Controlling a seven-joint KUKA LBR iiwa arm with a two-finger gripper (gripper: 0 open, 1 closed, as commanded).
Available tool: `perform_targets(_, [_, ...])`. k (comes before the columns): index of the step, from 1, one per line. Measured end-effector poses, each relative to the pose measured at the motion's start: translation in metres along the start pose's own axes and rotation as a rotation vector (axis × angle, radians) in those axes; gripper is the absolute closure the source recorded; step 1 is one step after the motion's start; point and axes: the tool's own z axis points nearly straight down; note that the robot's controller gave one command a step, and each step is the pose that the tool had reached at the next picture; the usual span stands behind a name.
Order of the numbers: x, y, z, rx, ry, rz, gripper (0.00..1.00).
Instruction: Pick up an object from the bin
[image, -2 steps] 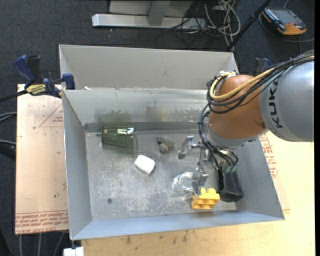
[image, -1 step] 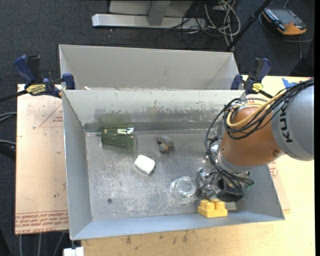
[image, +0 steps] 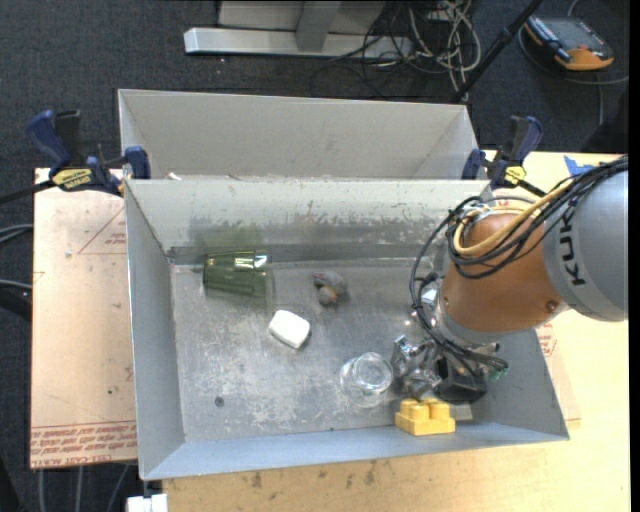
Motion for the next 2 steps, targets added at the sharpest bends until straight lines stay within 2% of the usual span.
perform_targets(1, [0.000,0.000,0.000,0.000,0.000,-0.001,1.00])
perform_targets(2, [-0.022,-0.012,0.003,-0.010,0.014,-0.248,1.00])
